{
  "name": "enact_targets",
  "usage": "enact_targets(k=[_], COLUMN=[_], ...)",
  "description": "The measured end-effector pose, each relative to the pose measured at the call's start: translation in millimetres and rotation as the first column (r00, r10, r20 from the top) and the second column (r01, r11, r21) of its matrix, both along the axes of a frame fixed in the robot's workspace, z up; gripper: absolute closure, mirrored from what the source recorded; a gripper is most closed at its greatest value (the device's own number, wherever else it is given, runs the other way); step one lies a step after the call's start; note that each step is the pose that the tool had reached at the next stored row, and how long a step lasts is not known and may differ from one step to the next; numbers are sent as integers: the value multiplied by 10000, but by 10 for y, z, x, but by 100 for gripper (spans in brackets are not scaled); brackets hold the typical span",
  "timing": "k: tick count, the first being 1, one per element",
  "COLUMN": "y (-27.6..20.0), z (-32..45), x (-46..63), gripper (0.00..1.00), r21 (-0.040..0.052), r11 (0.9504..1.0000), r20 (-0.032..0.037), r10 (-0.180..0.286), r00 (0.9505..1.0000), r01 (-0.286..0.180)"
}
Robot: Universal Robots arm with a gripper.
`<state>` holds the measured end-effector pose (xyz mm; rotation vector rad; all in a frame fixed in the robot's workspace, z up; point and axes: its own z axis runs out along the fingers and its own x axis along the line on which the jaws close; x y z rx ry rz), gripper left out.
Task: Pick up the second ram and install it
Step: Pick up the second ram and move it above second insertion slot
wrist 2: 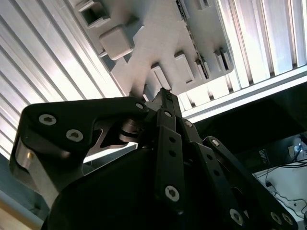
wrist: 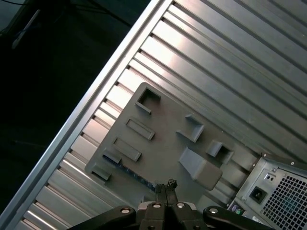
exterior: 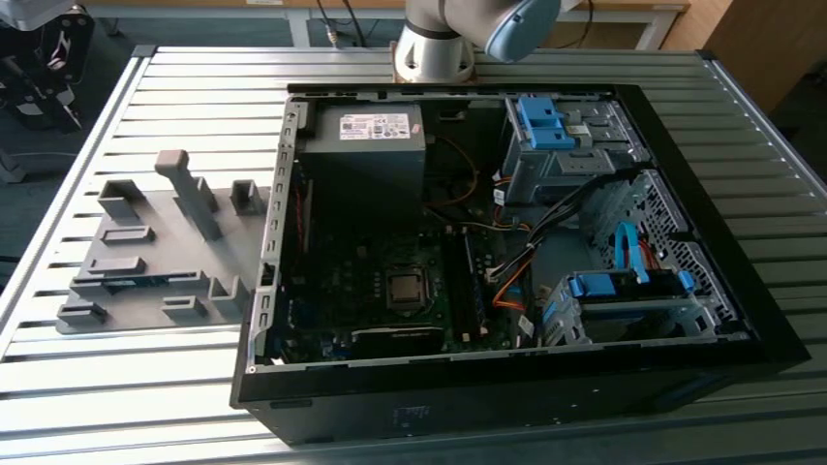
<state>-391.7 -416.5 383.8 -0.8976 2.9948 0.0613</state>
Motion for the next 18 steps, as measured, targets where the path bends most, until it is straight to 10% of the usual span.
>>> enact_targets(k=[18], y=[-2], z=[0], x=[0], gripper=[89], r21=[1], r11=[9991], r20=[1], r10=[431], r00=[9991], r01=[-431])
